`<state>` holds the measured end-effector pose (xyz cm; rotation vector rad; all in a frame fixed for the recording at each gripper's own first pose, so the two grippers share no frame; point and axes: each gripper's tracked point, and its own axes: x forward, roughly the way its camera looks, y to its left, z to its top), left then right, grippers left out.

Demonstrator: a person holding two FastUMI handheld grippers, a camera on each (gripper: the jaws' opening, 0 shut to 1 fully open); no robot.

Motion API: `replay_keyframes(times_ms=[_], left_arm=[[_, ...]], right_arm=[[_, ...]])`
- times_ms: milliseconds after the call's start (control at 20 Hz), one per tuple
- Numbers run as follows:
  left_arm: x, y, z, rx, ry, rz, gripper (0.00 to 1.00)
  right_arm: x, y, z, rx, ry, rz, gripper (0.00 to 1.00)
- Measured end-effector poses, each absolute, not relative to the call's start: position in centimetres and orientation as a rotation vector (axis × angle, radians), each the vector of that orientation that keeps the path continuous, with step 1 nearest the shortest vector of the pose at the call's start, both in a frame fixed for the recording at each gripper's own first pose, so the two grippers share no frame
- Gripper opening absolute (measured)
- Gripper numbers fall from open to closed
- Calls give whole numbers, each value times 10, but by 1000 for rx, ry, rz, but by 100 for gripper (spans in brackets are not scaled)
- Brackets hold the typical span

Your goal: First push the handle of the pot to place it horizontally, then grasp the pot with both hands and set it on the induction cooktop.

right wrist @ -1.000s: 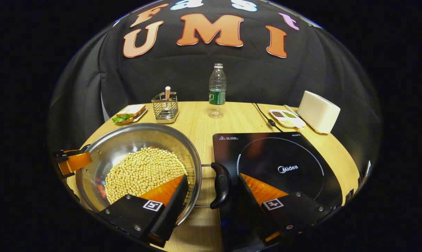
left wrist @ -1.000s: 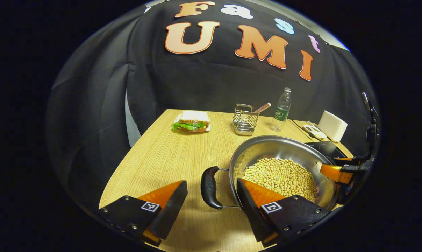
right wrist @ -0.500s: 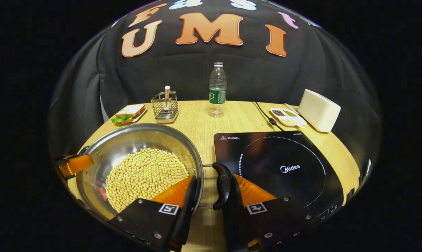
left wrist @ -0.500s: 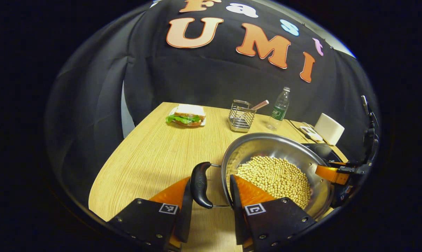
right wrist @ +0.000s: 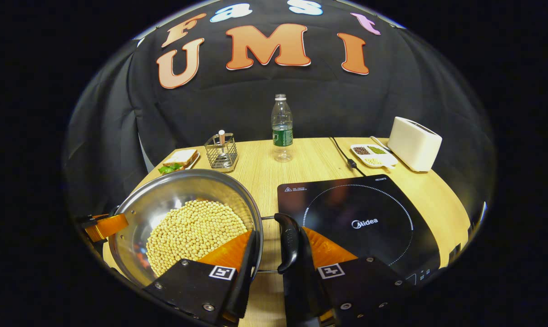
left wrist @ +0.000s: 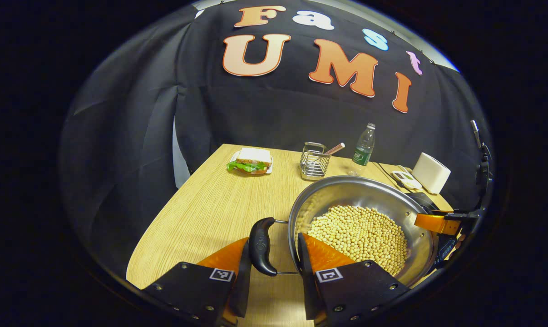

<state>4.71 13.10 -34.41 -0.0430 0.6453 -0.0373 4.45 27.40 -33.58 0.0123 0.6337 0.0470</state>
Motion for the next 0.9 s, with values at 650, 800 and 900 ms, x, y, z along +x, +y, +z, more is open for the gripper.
replay_keyframes(times_ms=[650,800,900], left_arm=[[47,44,-306,-17,604,-84,50],[48,21,-301,-22,603,-90,50],[49,3,-299,-21,598,-99,50]], right_arm=[[38,189,-289,49,565,20,51],[39,166,-284,53,561,12,51],[39,149,-281,61,557,4,52]])
